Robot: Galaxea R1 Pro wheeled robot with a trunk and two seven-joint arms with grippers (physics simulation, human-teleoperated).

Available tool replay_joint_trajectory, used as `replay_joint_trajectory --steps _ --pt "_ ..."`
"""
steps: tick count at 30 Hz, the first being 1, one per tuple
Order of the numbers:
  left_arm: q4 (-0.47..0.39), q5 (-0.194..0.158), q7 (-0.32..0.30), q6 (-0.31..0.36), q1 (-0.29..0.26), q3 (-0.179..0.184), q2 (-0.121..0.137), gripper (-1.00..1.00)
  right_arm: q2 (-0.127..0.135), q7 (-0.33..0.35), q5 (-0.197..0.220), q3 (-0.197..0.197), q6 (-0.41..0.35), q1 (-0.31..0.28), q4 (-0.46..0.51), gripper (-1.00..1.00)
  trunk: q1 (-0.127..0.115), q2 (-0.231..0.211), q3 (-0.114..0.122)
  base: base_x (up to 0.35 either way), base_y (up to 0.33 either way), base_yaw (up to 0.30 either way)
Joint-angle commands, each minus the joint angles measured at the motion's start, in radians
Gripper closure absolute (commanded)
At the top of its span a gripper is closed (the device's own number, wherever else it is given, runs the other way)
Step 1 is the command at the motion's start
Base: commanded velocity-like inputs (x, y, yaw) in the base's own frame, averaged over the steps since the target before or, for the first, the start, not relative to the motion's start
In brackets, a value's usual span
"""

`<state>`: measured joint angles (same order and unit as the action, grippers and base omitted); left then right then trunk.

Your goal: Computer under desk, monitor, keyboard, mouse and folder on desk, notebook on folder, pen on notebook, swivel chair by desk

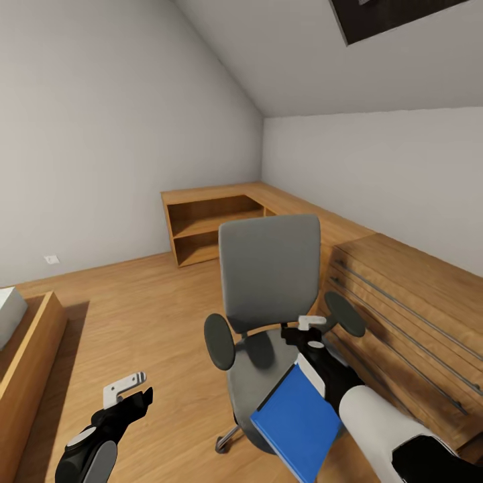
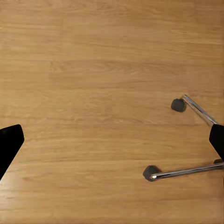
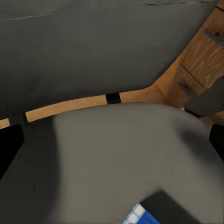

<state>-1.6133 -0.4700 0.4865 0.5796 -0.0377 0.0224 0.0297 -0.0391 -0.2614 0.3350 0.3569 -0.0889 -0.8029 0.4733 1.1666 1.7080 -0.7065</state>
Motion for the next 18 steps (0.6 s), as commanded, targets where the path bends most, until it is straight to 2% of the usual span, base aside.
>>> replay_joint_trajectory --steps 1,4,9,12,16,18 --pt "-0.001 -0.01 0.01 0.001 -0.001 0.002 0.001 -1.0 0.006 -0.011 0.007 0.008 -0.021 0.015 0.039 -1.0 0.0 0.0 -0.001 0.0 0.0 0.0" --pt "-0.001 -0.01 0.01 0.001 -0.001 0.002 0.001 -1.0 0.028 -0.024 0.008 0.006 -0.085 0.073 0.176 -1.0 0.0 0.0 -0.001 0.0 0.0 0.0" --pt "-0.001 -0.01 0.01 0.001 -0.001 0.002 0.001 -1.0 0.073 -0.078 0.03 -0.002 -0.196 0.208 0.482 -1.0 0.0 0.0 -0.001 0.0 0.0 0.0" --pt "-0.001 -0.01 0.01 0.0 -0.001 0.003 0.001 -1.0 0.087 -0.129 0.09 -0.037 -0.241 0.293 0.65 -1.0 0.0 0.0 -0.001 0.0 0.0 0.0" --pt "0.0 -0.01 0.01 0.0 -0.001 0.003 0.001 -1.0 0.097 -0.188 0.234 -0.109 -0.292 0.38 0.829 -1.0 0.0 0.0 -0.001 0.0 0.0 0.0" --pt "0.0 -0.01 0.01 0.0 -0.001 0.003 0.001 -1.0 0.097 -0.188 0.234 -0.109 -0.292 0.38 0.829 -1.0 0.0 0.0 -0.001 0.0 0.0 0.0"
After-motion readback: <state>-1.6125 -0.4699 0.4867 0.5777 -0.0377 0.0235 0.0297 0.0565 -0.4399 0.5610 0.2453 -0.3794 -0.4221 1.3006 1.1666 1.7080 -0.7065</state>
